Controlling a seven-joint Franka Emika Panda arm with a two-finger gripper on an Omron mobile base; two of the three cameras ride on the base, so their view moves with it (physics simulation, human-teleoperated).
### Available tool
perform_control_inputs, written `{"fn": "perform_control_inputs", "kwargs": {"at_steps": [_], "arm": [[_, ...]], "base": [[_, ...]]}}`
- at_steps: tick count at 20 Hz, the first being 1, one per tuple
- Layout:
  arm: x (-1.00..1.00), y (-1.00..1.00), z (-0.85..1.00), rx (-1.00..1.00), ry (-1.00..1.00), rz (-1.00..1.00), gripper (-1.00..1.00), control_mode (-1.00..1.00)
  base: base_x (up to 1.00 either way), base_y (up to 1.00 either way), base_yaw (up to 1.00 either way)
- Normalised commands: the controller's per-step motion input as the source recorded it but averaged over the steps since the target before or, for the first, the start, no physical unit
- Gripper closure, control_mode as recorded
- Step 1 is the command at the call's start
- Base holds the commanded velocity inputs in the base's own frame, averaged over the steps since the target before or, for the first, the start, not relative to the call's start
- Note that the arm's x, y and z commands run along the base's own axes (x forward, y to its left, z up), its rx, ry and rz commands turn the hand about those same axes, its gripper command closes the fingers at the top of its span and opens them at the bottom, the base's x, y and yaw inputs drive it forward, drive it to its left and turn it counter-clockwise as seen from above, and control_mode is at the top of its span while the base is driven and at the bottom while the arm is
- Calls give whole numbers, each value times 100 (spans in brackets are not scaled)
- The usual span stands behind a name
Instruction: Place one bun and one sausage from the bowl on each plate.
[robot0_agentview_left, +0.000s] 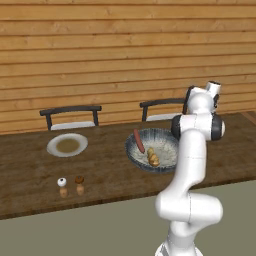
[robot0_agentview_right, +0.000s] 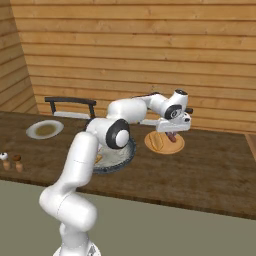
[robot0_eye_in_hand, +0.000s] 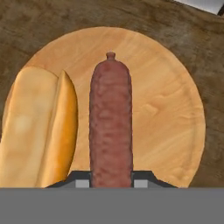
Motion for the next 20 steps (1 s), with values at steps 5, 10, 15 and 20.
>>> {"fn": "perform_control_inputs", "kwargs": {"at_steps": [5, 10, 15, 20], "arm": [[3, 7, -22, 0, -1, 0, 100, -100], [2, 0, -1, 0, -1, 0, -100, -100], [-24, 14, 20, -4, -4, 0, -100, -100], [-100, 81, 93, -8, -16, 8, -100, -100]], "base": [[0, 0, 0], [0, 0, 0], [0, 0, 0], [0, 0, 0]]}}
